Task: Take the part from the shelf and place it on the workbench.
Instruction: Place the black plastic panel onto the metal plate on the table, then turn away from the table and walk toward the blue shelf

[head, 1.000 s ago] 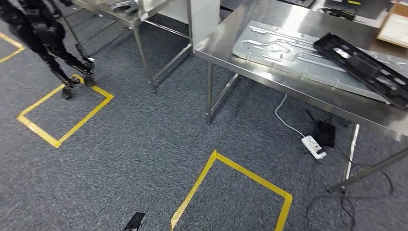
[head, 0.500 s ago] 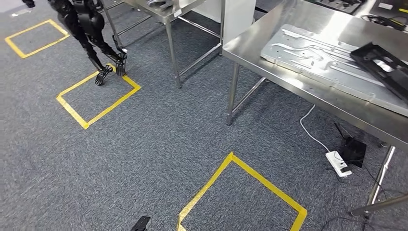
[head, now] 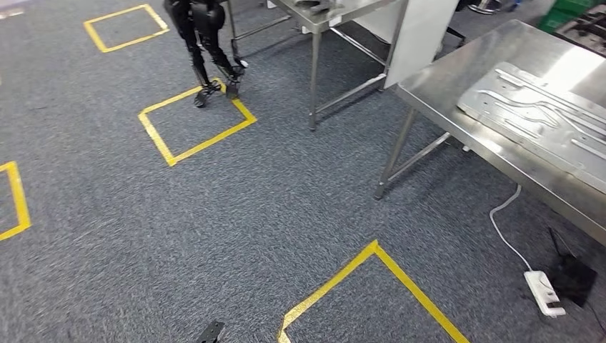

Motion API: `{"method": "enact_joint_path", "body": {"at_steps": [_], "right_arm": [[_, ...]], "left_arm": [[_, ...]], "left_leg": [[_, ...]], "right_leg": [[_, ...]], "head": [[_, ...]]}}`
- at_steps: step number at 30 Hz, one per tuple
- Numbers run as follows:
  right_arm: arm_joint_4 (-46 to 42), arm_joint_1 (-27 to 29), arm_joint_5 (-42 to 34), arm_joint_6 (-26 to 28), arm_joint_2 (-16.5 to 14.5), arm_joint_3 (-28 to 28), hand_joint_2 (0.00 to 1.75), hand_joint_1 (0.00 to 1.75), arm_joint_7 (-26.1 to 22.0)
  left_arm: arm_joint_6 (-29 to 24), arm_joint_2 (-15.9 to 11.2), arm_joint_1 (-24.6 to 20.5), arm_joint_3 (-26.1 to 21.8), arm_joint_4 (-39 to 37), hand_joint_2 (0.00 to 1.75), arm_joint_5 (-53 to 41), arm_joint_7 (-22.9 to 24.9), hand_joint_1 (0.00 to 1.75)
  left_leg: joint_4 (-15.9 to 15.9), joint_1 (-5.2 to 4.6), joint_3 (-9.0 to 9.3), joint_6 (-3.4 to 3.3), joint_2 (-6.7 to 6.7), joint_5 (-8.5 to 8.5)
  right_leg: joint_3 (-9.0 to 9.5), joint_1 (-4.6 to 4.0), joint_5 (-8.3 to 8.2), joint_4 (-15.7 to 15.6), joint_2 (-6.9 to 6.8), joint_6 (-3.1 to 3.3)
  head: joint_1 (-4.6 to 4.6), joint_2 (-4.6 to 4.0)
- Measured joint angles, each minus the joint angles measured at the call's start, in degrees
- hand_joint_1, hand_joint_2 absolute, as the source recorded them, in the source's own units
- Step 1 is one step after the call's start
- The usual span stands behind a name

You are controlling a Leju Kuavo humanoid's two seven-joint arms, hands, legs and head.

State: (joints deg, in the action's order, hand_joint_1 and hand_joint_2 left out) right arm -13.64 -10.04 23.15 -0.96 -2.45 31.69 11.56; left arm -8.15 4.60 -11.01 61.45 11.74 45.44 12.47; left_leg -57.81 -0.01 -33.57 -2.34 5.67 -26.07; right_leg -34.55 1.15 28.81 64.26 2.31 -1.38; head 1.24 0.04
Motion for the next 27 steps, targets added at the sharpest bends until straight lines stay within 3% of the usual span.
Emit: {"method": "enact_joint_path", "body": {"at_steps": [1,3,5,7,9,11,12,14,16,18,20,21,23,25,26,27], "right_arm": [[0.01,-0.03,-0.17,0.16,0.16,0.00,0.00,0.00,0.09],[0.02,-0.06,-0.44,0.55,0.33,0.01,0.00,0.00,0.25],[-0.04,-0.20,0.61,0.79,0.32,0.33,0.00,0.00,0.38],[-0.16,-0.46,2.89,0.78,0.31,1.42,0.00,0.00,0.74],[-0.22,-0.51,4.47,0.38,0.40,2.89,0.00,0.00,1.23],[-0.19,-0.25,4.30,-0.03,0.70,4.03,0.00,0.00,1.57],[-0.17,-0.11,3.86,-0.10,0.87,4.39,0.00,0.00,1.66],[-0.16,0.01,3.26,-0.15,1.13,4.87,0.00,0.00,1.70],[-0.17,-0.03,3.40,-0.59,1.33,5.55,0.00,0.00,1.65],[-0.16,0.10,3.04,-1.10,1.54,6.27,0.00,0.00,1.45],[-0.16,0.44,1.51,-1.23,1.64,6.56,0.00,0.00,1.02],[-0.16,0.61,0.62,-1.17,1.66,6.60,0.00,0.00,0.74],[-0.14,1.08,-0.92,-0.93,1.75,6.60,0.00,0.00,0.32],[-0.03,1.94,-2.01,-0.61,1.91,6.60,0.00,0.00,0.03],[0.05,2.45,-2.31,-0.54,1.98,6.60,0.00,0.00,-0.13],[0.14,2.90,-2.44,-0.59,2.02,6.60,0.00,0.00,-0.29]], "left_arm": [[-0.06,0.15,-0.03,0.01,0.00,0.00,-0.15,0.28,0.00],[-0.45,0.45,0.00,0.04,0.00,0.00,-0.65,0.87,0.00],[-0.93,0.66,0.19,0.06,0.00,0.00,-0.59,1.11,0.00],[-1.25,0.90,0.23,0.06,0.00,0.00,-0.22,0.85,0.00],[-1.41,1.18,0.00,0.07,0.00,0.00,-0.51,0.33,0.00],[-1.61,1.42,-0.11,0.13,0.00,0.00,-1.33,-0.03,0.00],[-1.79,1.50,-0.04,0.20,0.00,0.00,-1.78,-0.03,0.00],[-1.83,1.61,0.14,0.39,0.00,0.00,-2.60,0.39,0.00],[-0.82,1.77,0.21,0.65,0.00,0.00,-3.80,1.18,0.00],[0.40,2.01,0.34,1.34,0.00,0.00,-5.78,1.87,0.00],[0.23,2.18,0.80,2.59,0.00,0.00,-8.36,2.13,0.00],[-0.35,2.27,1.12,3.15,0.00,0.00,-9.41,2.13,0.00],[-1.70,2.36,1.61,3.99,0.00,0.00,-10.39,2.11,0.00],[-2.61,1.98,1.91,4.60,0.00,0.00,-10.48,2.36,0.00],[-2.61,1.43,2.07,4.89,0.00,0.00,-10.48,2.56,0.00],[-2.07,0.66,2.24,5.14,0.00,0.00,-10.51,2.71,0.00]], "left_leg": [[-0.31,-0.02,-0.22,0.22,0.74,-0.11],[-0.59,0.13,-0.78,0.86,2.00,-0.12],[-0.48,0.38,-1.24,1.56,2.70,0.05],[-2.73,0.28,-2.46,2.11,0.03,-1.29],[-9.16,0.33,-5.56,2.66,-3.69,-4.54],[-15.16,0.63,-8.71,3.15,-4.96,-6.62],[-15.64,0.77,-9.01,3.29,-5.26,-6.24],[-10.45,0.90,-6.25,3.32,-6.47,-3.03],[-3.11,0.55,-2.29,2.88,-9.13,-0.59],[-0.39,0.12,-0.87,2.18,-10.07,-0.33],[-0.34,0.14,-0.87,1.49,-8.55,-0.23],[-0.17,0.22,-0.77,1.17,-7.87,-0.13],[0.19,0.42,-0.53,0.51,-6.52,0.09],[0.22,0.33,-0.53,0.15,-5.07,0.09],[0.21,0.24,-0.51,0.05,-4.17,0.08],[0.18,0.15,-0.46,0.00,-3.21,0.05]], "right_leg": [[1.15,0.11,-0.97,-2.85,1.36,0.15],[1.91,0.04,-0.94,-4.88,2.73,0.41],[2.27,0.08,-1.20,-5.38,1.41,0.92],[2.74,0.35,-1.57,-6.01,-0.13,1.63],[2.88,0.25,-1.61,-6.24,-1.87,1.99],[2.91,0.13,-1.45,-6.21,-3.83,2.04],[2.95,0.11,-1.34,-6.20,-4.76,1.98],[3.16,0.11,-1.10,-6.17,-6.30,1.69],[3.56,-0.13,-0.72,-6.13,-7.51,1.11],[3.96,-0.44,-0.36,-6.18,-8.57,0.41],[4.31,-0.44,-0.03,-6.29,-9.58,-0.28],[4.36,-0.32,0.48,-5.89,-9.09,-0.61],[2.91,-0.06,3.04,-2.13,-6.45,-0.94],[-0.58,-0.09,6.58,5.35,-3.73,-0.80],[-2.25,-0.17,7.46,8.45,-3.20,-0.69],[-3.18,-0.24,7.23,9.76,-2.87,-0.53]], "head": [[0.04,0.00],[0.09,0.00],[0.08,0.00],[0.35,0.00],[0.61,0.00],[0.62,0.00],[0.62,0.00],[0.64,0.00],[0.61,0.00],[0.50,0.00],[0.44,0.00],[0.35,0.00],[0.06,0.00],[-0.19,0.00],[-0.24,0.00],[-0.24,0.00]]}}
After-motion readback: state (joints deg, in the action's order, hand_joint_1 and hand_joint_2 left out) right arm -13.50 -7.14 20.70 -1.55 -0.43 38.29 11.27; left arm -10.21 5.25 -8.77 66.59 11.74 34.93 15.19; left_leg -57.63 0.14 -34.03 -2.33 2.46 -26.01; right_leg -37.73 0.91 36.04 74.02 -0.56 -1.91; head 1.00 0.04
